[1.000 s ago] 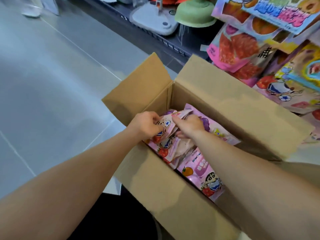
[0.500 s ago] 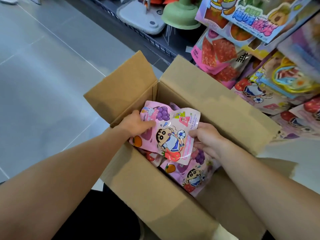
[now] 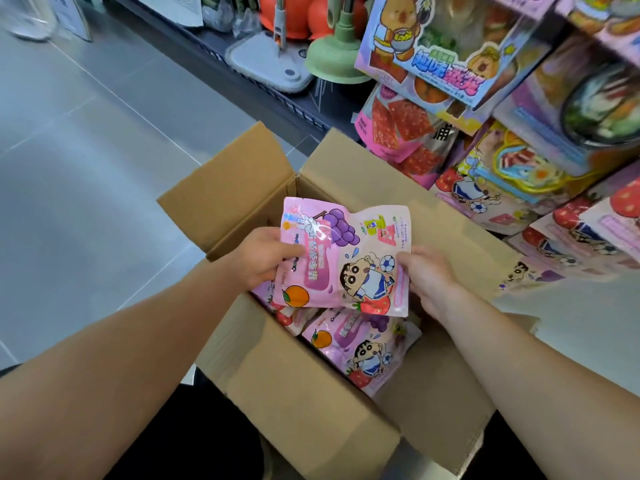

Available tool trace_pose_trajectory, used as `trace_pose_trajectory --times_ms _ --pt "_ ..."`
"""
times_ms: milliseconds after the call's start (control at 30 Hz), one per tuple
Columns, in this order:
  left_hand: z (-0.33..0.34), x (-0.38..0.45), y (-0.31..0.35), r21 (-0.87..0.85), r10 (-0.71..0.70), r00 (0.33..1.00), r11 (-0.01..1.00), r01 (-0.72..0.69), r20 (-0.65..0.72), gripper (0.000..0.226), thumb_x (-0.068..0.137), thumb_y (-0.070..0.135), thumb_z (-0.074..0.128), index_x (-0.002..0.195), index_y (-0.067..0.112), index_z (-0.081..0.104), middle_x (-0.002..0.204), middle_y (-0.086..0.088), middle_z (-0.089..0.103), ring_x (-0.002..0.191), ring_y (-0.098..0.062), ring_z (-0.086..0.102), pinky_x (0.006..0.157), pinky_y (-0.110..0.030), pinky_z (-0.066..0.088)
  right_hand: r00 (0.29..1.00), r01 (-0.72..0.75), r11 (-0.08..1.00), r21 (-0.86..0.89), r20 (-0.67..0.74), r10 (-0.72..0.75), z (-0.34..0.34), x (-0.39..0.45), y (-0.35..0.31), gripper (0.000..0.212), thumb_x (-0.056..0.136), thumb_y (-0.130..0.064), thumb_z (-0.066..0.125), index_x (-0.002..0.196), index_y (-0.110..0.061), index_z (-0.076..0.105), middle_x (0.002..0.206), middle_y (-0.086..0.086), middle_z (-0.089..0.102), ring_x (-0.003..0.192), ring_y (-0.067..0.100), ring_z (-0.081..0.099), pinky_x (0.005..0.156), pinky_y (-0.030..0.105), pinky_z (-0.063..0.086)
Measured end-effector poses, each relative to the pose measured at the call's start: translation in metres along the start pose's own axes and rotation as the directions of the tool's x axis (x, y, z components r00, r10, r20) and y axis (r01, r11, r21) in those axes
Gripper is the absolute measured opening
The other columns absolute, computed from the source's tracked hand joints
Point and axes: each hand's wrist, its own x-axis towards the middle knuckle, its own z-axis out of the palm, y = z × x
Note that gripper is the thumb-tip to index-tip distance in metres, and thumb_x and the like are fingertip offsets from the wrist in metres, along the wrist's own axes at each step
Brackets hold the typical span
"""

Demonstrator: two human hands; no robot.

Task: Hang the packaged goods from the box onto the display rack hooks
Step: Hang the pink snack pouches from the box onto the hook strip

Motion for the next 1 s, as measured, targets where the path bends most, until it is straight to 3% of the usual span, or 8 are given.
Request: trace_pose_trajectory --times_ms 133,233,300,400,567,733,867,1000 --pt "0.014 -0.020 0.024 0.197 0.231 0.971 0.956 -0.217 -0.054 0.015 0.086 0.002 0.062 0.095 0.008 0.072 0.091 -0.011 0.076 0.079 -0.024 0.073 0.069 -0.035 0.058 0.992 0.104 0.967 -0.234 -0.045 -0.118 -0.017 -0.011 -0.014 0.012 0.084 -0.011 0.067 0.090 -0.020 0.062 0.109 0.008 0.071 0.092 0.020 0.069 0.083 0.037 0.056" --pt "0.028 -0.038 0.051 0.503 0.442 0.896 0.785 -0.361 -0.047 0.007 0.086 0.004 0.063 0.088 -0.001 0.068 0.079 -0.012 0.070 0.069 -0.019 0.062 0.063 -0.034 0.049 0.947 0.248 0.897 -0.366 -0.102 -0.303 -0.021 -0.020 -0.027 0.075 0.074 -0.018 0.079 0.139 -0.012 0.041 0.143 0.010 0.045 0.130 0.025 0.047 0.111 0.036 0.038" --pt "0.036 -0.049 0.064 0.719 0.531 0.847 0.581 -0.382 0.021 0.011 0.085 0.005 0.062 0.077 -0.002 0.060 0.068 -0.009 0.056 0.066 -0.019 0.049 0.057 -0.030 0.035 0.883 0.424 0.807 -0.411 -0.011 -0.470 -0.020 -0.032 -0.036 0.084 0.073 -0.021 0.078 0.145 -0.014 0.036 0.146 0.006 0.038 0.135 0.021 0.038 0.113 0.031 0.032" --pt "0.058 -0.066 0.082 0.838 0.555 0.817 0.364 -0.407 0.155 0.016 0.084 0.005 0.061 0.070 0.005 0.054 0.062 -0.002 0.049 0.067 -0.020 0.044 0.054 -0.028 0.024 0.799 0.586 0.691 -0.423 0.160 -0.580 -0.018 -0.049 -0.047 0.062 0.073 -0.026 0.080 0.129 -0.020 0.055 0.131 0.001 0.056 0.121 0.017 0.051 0.100 0.028 0.040" --pt "0.089 -0.087 0.114 0.873 0.604 0.751 0.179 -0.453 0.266 0.007 0.086 0.017 0.063 0.081 0.012 0.063 0.067 0.006 0.055 0.073 -0.020 0.052 0.061 -0.027 0.031 0.802 0.597 0.781 -0.184 0.100 -0.589 -0.047 -0.070 -0.055 0.014 0.078 -0.021 0.078 0.090 -0.019 0.072 0.089 0.000 0.075 0.086 0.016 0.070 0.078 0.035 0.057" --pt "0.104 -0.107 0.158 0.836 0.625 0.766 0.332 -0.437 0.152 0.018 0.075 0.032 0.080 0.080 0.018 0.070 0.074 -0.001 0.070 0.072 -0.019 0.062 0.061 -0.027 0.044 0.850 0.527 0.846 0.083 -0.036 -0.526 -0.106 -0.085 -0.063 0.007 0.084 -0.016 0.075 0.088 -0.018 0.069 0.081 -0.003 0.074 0.068 0.007 0.069 0.056 0.022 0.051" --pt "0.134 -0.122 0.184 0.322 0.562 0.823 0.767 -0.554 0.077 0.011 0.077 0.013 0.079 0.085 0.015 0.072 0.077 -0.004 0.069 0.074 -0.023 0.065 0.069 -0.037 0.055 0.872 0.484 0.831 0.273 -0.081 -0.482 -0.144 -0.102 -0.080 0.017 0.080 -0.023 0.079 0.094 -0.018 0.071 0.091 0.008 0.077 0.083 0.030 0.073 0.076 0.049 0.059" --pt "0.173 -0.139 0.198 0.020 0.520 0.836 0.847 -0.531 0.174 0.006 0.089 0.009 0.066 0.085 0.005 0.063 0.077 -0.013 0.063 0.071 -0.027 0.059 0.062 -0.034 0.052 0.856 0.503 0.741 0.445 -0.135 -0.500 -0.178 -0.122 -0.094 0.014 0.084 -0.013 0.073 0.098 -0.011 0.069 0.089 0.013 0.075 0.079 0.033 0.071 0.076 0.054 0.056"
